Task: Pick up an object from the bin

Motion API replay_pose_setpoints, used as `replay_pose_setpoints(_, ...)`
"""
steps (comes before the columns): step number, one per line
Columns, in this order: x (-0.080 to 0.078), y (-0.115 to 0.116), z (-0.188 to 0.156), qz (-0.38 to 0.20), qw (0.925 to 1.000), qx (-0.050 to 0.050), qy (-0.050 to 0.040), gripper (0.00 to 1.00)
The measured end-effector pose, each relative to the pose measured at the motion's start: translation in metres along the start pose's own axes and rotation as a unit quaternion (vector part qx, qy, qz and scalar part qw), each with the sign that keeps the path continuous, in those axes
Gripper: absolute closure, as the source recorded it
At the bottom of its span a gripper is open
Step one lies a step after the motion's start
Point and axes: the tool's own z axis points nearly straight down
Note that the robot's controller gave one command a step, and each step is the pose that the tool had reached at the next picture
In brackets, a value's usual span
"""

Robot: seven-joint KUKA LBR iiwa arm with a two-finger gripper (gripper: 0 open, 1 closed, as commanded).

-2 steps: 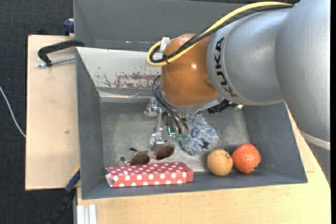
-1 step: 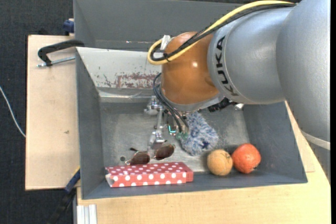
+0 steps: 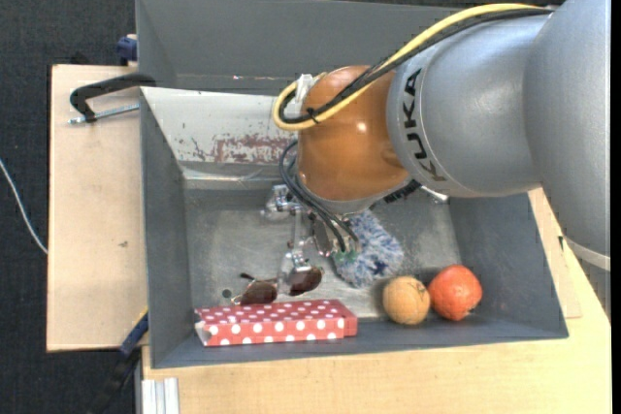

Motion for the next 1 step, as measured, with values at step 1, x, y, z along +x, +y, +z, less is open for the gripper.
replay_pose_setpoints(1,0.0139,-0.0237,0.0421,-0.073,0.9973,0.0,-0.0054,0.0)
